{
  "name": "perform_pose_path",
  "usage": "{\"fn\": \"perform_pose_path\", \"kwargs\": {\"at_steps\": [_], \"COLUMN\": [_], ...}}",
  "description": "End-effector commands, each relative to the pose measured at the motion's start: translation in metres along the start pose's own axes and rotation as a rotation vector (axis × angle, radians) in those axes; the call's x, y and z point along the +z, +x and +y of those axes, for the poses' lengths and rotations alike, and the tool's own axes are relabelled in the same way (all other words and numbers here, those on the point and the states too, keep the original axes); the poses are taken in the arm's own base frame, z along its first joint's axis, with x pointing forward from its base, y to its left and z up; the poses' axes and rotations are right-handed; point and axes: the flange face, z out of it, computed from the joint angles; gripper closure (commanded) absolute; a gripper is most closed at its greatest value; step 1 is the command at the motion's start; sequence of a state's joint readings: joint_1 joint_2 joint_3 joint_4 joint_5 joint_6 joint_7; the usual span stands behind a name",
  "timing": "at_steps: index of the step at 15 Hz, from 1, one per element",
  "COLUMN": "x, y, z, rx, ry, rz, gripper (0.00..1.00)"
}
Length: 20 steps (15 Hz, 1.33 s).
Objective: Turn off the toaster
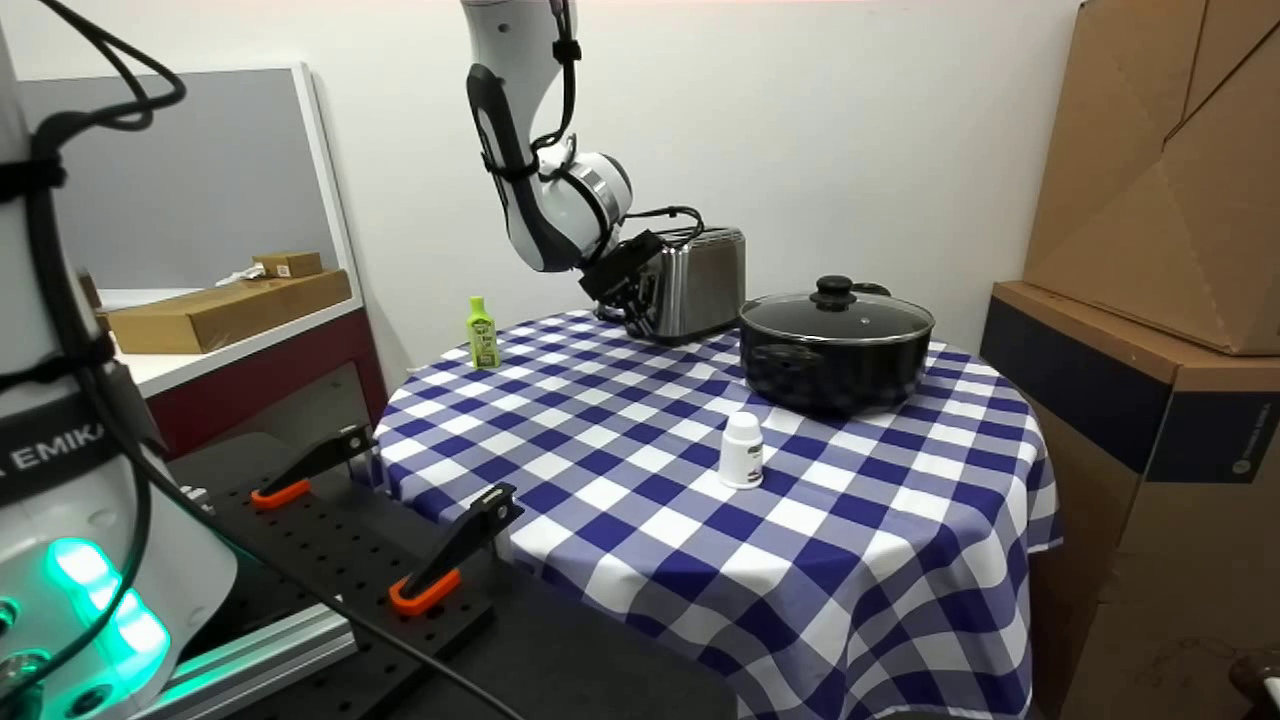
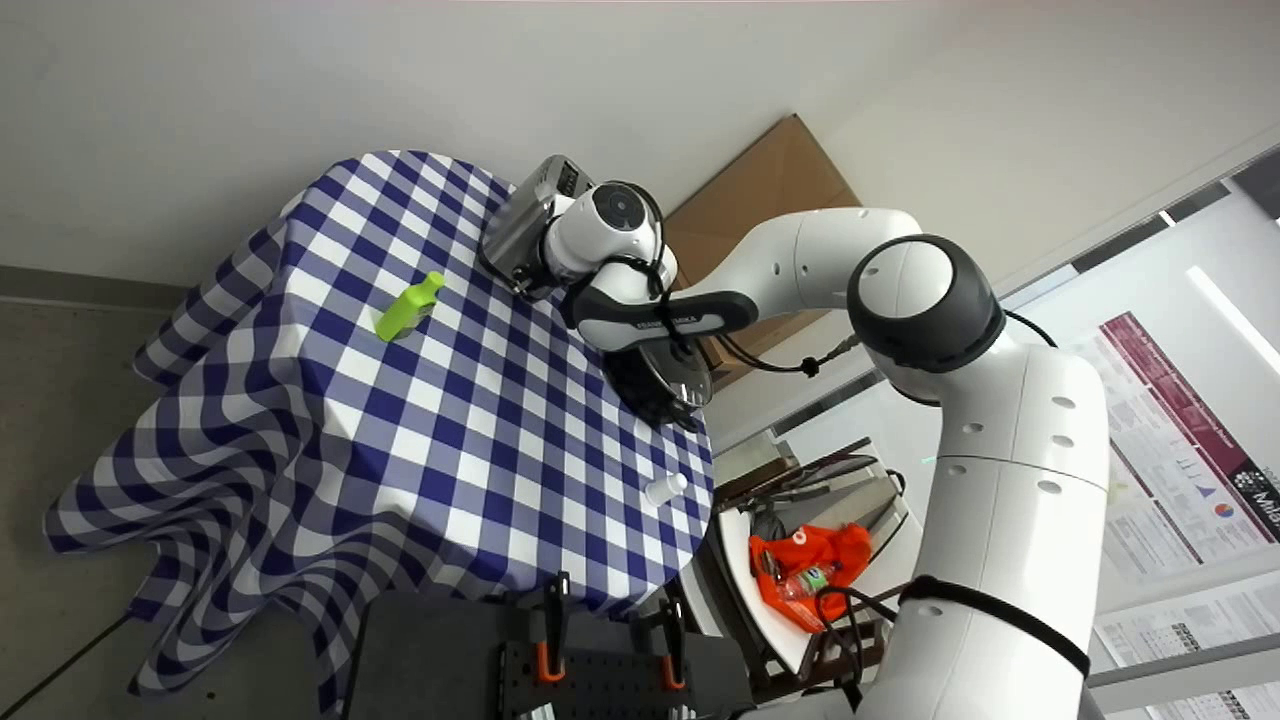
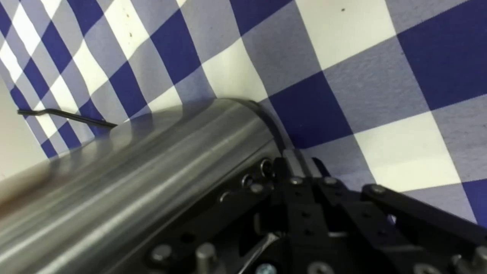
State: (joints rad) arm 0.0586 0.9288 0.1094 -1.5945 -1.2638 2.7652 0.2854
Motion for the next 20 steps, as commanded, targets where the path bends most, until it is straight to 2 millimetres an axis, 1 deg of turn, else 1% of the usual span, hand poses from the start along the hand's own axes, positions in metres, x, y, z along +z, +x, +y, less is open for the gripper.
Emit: {"fn": "perform_pose_path", "kwargs": {"at_steps": [1, 4, 6, 10, 12, 13, 16, 19, 20], "x": [0.004, -0.006, -0.015, -0.046, -0.068, -0.082, -0.12, -0.16, -0.173], "y": [0.007, -0.001, -0.007, -0.022, -0.03, -0.037, -0.057, -0.077, -0.085], "z": [0.004, 0.002, 0.007, 0.031, 0.05, 0.061, 0.08, 0.081, 0.078], "rx": [-0.005, 0.03, 0.083, 0.262, 0.375, 0.437, 0.584, 0.696, 0.731], "ry": [-0.001, 0.058, 0.107, 0.215, 0.266, 0.293, 0.352, 0.404, 0.414], "rz": [0.019, -0.005, -0.028, -0.063, -0.079, -0.091, -0.15, -0.224, -0.24], "gripper": [1.0, 1.0, 1.0, 1.0, 1.0, 1.0, 1.0, 1.0, 1.0]}}
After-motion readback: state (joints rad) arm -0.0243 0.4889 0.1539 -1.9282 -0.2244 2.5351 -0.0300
